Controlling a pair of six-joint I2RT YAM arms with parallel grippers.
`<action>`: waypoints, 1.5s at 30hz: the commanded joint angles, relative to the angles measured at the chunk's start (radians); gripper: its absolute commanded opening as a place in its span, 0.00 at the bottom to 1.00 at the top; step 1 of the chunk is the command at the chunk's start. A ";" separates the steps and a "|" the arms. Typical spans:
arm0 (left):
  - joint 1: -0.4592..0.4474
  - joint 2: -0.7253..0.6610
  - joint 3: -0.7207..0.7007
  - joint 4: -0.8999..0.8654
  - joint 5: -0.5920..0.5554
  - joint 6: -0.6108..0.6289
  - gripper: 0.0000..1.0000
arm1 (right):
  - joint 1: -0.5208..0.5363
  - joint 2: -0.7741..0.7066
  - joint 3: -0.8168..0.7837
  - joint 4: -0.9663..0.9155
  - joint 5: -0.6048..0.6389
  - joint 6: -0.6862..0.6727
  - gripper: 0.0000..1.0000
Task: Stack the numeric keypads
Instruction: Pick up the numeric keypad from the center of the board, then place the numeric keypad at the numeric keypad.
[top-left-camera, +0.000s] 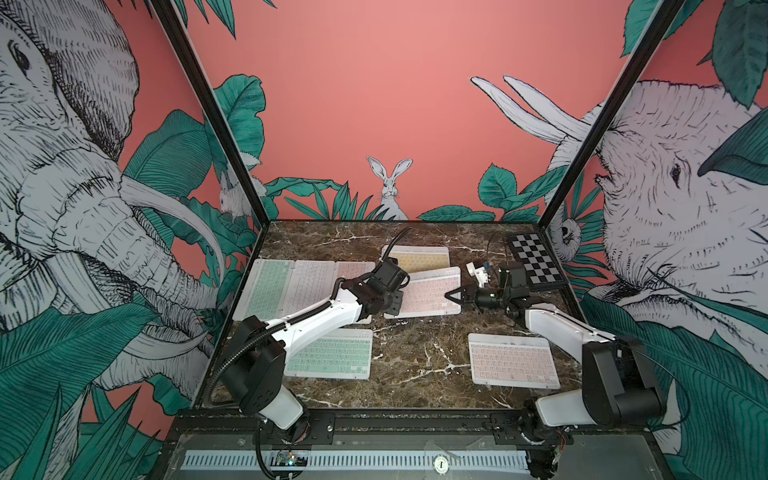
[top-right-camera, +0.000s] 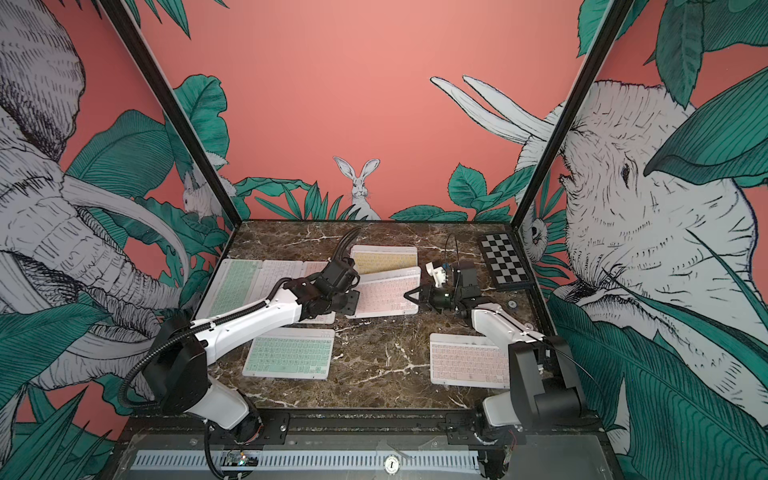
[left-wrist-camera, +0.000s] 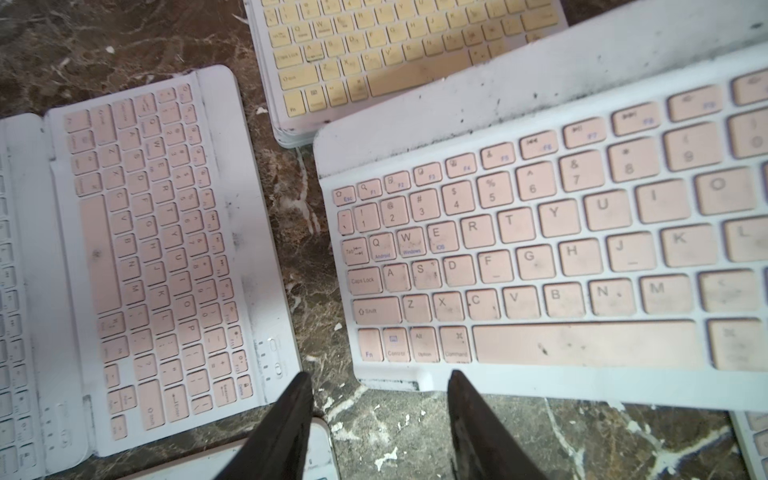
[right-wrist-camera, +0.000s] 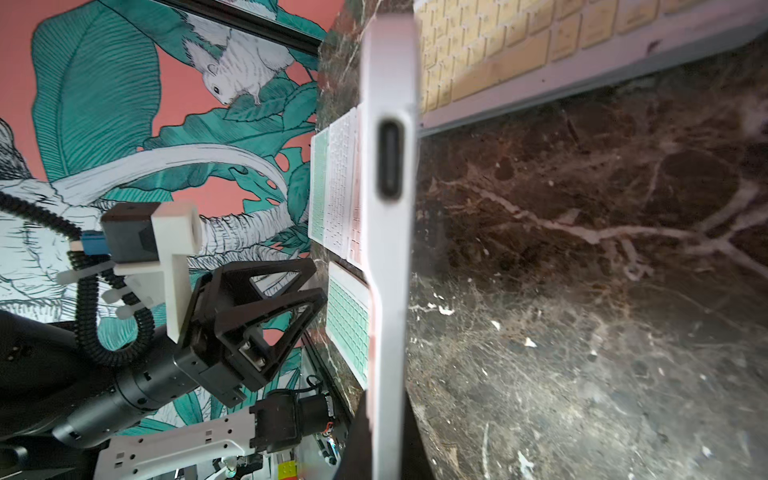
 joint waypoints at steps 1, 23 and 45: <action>0.031 -0.039 0.022 -0.099 -0.019 -0.043 0.55 | 0.001 -0.006 0.079 0.059 -0.069 0.018 0.00; 0.207 -0.113 0.017 -0.102 -0.001 -0.012 0.57 | -0.037 0.575 0.656 0.111 -0.135 0.009 0.00; 0.212 -0.025 0.070 -0.118 0.018 -0.002 0.57 | -0.106 0.808 0.810 0.101 -0.310 0.041 0.00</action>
